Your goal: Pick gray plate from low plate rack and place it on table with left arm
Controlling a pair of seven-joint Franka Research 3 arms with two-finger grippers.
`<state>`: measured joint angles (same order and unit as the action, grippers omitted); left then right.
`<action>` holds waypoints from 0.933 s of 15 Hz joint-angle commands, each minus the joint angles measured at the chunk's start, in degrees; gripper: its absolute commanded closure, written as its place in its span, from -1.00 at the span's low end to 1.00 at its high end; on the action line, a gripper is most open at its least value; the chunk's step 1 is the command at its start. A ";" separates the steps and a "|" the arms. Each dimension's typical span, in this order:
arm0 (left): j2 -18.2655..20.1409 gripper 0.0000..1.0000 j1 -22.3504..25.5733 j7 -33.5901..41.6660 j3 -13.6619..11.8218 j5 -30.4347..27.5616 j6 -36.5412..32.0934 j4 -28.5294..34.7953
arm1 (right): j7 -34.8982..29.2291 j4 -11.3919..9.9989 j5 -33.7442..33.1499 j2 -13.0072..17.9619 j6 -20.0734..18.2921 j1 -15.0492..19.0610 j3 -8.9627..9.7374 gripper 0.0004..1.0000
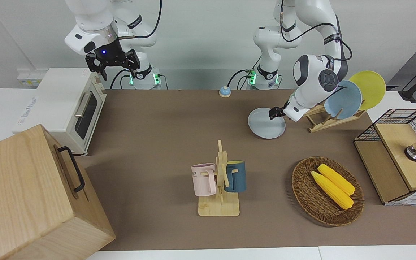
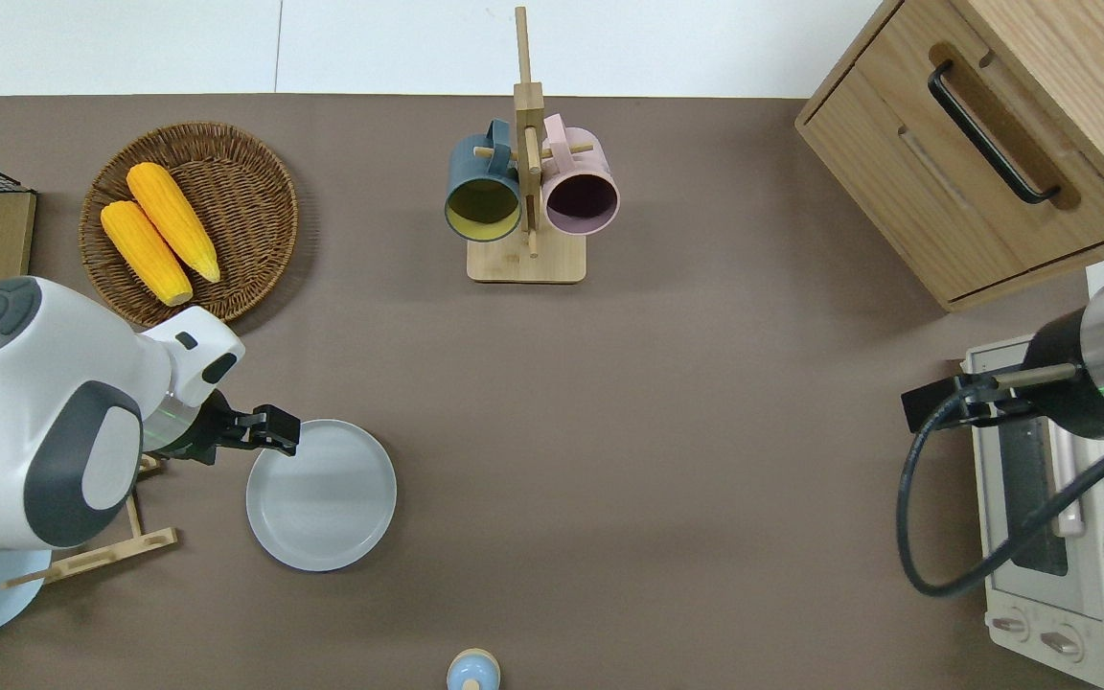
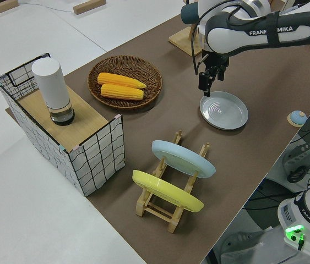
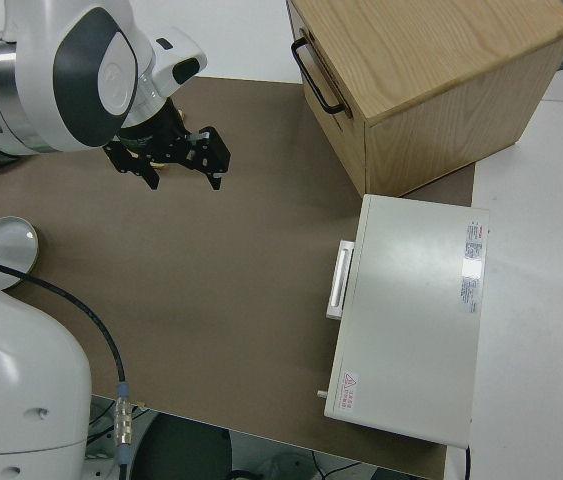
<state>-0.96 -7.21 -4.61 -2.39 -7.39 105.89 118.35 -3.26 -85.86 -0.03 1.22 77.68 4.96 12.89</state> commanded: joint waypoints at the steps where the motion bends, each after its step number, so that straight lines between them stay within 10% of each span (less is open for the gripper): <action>1: 1.40 -0.99 0.00 -0.84 -1.83 1.24 -4.72 -6.27 | 0.19 0.35 0.20 0.27 -0.87 0.76 0.38 -0.98; 14: 5.01 -0.99 -0.09 -0.93 -2.44 8.62 -5.70 -15.25 | 0.19 0.35 0.20 0.27 -0.87 0.84 0.38 -0.97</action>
<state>3.58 -7.05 -4.66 -4.85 -0.01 101.42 104.93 -3.26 -85.86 -0.03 1.22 77.68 4.96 12.89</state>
